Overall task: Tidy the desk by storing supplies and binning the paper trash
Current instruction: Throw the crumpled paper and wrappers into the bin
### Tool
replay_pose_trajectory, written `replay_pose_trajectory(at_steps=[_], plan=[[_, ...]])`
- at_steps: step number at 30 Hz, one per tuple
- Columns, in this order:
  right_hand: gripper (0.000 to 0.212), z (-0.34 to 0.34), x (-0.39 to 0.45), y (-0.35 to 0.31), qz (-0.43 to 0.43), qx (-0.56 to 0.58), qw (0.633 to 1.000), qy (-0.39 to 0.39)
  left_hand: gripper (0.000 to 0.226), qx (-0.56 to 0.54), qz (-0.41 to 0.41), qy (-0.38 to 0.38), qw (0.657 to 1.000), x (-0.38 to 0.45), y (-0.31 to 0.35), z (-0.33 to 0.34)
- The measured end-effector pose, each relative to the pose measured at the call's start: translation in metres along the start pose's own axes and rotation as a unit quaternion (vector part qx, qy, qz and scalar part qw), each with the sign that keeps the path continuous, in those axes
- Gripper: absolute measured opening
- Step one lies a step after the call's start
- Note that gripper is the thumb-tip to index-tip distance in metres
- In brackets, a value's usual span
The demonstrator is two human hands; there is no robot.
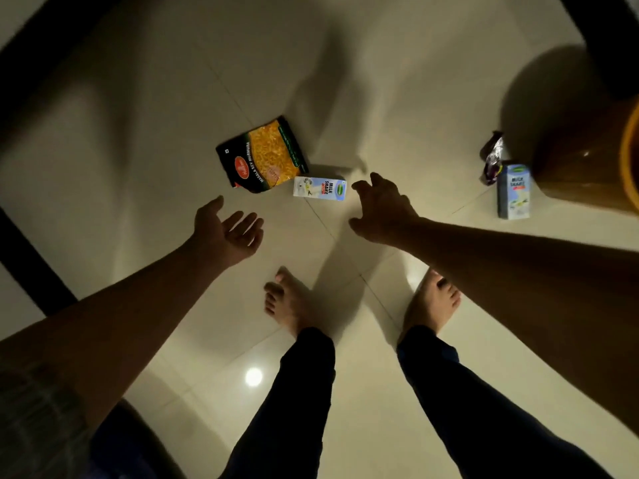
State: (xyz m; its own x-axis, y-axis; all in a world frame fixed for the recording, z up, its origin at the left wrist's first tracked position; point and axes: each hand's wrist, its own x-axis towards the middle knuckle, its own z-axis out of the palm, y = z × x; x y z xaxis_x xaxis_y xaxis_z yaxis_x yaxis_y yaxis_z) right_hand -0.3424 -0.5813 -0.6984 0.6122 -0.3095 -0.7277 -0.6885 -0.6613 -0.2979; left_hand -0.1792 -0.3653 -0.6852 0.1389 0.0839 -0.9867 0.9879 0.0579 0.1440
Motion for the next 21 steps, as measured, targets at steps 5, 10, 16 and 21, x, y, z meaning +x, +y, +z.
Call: replay_pose_trajectory(at_steps=[5, 10, 16, 21], plan=[[0.07, 0.032, 0.047, 0.002, -0.017, 0.02, 0.999, 0.02, 0.062, -0.136, 0.018, -0.015, 0.99, 0.065, -0.001, 0.02], [0.062, 0.07, 0.073, 0.007, -0.005, 0.054, 0.994, 0.091, 0.022, -0.098, 0.019, -0.02, 0.995, 0.108, -0.017, 0.056], [0.073, 0.1, 0.101, 0.017, 0.008, 0.034, 0.981, 0.191, 0.015, -0.082, 0.017, 0.011, 0.996, 0.159, -0.029, 0.085], [0.07, 0.107, 0.127, 0.033, -0.01, 0.043, 0.984, 0.171, 0.037, -0.05, 0.047, 0.011, 0.998, 0.166, -0.033, 0.108]])
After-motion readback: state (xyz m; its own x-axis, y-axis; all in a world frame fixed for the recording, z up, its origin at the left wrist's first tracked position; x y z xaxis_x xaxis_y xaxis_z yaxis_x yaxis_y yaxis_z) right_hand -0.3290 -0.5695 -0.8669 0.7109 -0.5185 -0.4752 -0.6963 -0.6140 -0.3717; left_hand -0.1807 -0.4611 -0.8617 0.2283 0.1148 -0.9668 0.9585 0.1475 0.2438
